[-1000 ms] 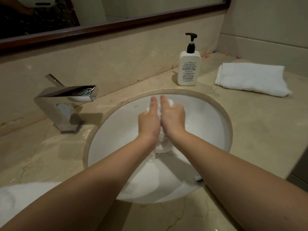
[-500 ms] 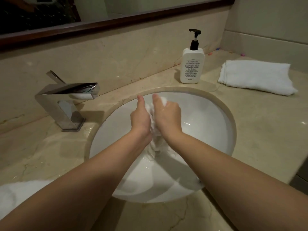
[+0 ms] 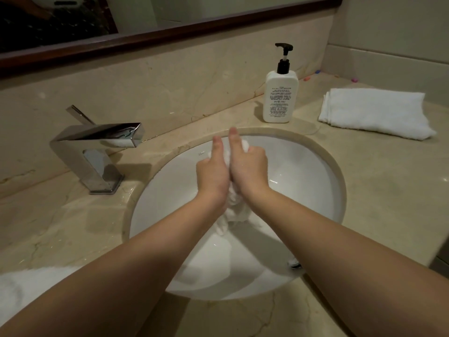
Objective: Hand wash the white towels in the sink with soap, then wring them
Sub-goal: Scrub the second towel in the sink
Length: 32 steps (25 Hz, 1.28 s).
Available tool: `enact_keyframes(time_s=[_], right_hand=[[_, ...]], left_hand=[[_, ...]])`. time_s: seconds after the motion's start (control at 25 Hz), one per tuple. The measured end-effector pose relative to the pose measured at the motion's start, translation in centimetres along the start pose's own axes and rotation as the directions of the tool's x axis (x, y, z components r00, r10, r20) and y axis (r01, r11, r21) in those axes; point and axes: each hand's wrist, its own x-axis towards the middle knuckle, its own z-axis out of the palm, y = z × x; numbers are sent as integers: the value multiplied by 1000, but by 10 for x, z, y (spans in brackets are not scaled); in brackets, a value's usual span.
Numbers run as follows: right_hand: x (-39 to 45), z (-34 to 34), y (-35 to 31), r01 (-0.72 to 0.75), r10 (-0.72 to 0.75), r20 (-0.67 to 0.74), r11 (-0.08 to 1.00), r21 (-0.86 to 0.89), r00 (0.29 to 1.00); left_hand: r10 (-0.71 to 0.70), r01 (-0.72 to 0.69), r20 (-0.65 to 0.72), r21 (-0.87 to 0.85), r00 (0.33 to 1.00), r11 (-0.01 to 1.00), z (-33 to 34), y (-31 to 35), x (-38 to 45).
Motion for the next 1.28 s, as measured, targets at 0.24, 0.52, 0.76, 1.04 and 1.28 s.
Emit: enact_keyframes(time_s=[0.24,0.52,0.76,1.04,1.28], right_hand=[[11,-2,8,-9,8,-32,1000,-25,999],[12,1,12,-28,25,-55,999,-44,998],[5,0,12,47,-45,19,991,-126,999],[4,0,18,10,-9,4,980,-198,1000],[-1,2,19,99,-79,98,971,-219,992]], left_hand=[[-94,97,44,-63,995,993,3,-7,3],[-164,167,37,-143,986,976,2,-16,11],[-218,228,71,-197,973,954,-1,-17,16],[-260,278,107,-220,960,935,2,-21,13],[-265,284,105,-254,958,925,0,-17,13]])
